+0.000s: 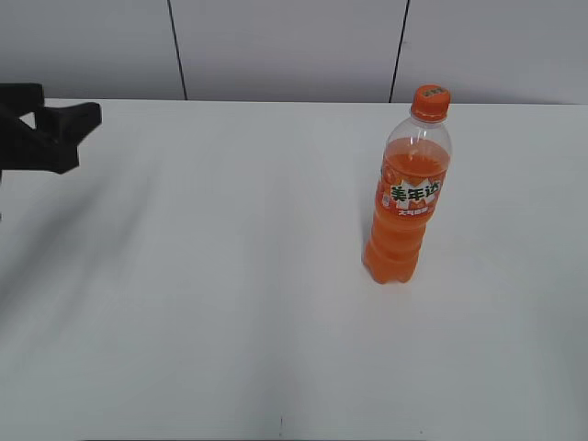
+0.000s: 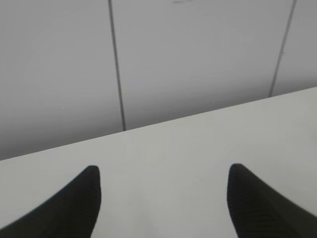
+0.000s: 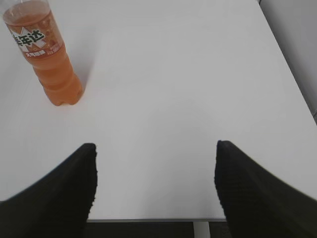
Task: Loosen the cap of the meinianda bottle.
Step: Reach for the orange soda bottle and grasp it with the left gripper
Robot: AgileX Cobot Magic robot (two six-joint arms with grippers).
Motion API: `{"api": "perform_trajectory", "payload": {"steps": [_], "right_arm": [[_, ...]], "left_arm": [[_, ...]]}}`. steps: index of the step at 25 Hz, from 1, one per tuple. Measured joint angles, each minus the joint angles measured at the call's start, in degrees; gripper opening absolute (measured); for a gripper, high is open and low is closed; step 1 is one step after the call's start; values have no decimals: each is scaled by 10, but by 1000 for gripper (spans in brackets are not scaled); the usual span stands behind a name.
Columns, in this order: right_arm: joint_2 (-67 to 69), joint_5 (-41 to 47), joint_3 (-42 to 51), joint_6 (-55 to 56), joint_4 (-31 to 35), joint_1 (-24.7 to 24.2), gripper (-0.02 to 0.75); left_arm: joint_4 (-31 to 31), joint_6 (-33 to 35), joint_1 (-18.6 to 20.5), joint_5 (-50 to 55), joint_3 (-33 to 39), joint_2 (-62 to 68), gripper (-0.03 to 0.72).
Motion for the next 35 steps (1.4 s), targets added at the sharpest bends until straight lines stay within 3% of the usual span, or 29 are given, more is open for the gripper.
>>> {"api": "perform_trajectory", "payload": {"steps": [5,10,17,23,35], "right_arm": [[0,0,0,0,2,0,555],[0,0,0,0,2,0,555],[0,0,0,0,2,0,555],[0,0,0,0,2,0,555],[0,0,0,0,2,0,555]], "left_arm": [[120,-33,0,-52,-36,91,487],[262,-61,0,-180,-80,170,487],[398,-122,-21,-232,-140,252,524],[415,-155,-75,-235,-190,271,569],[417,-204,-186,-235,-339,378,573]]}}
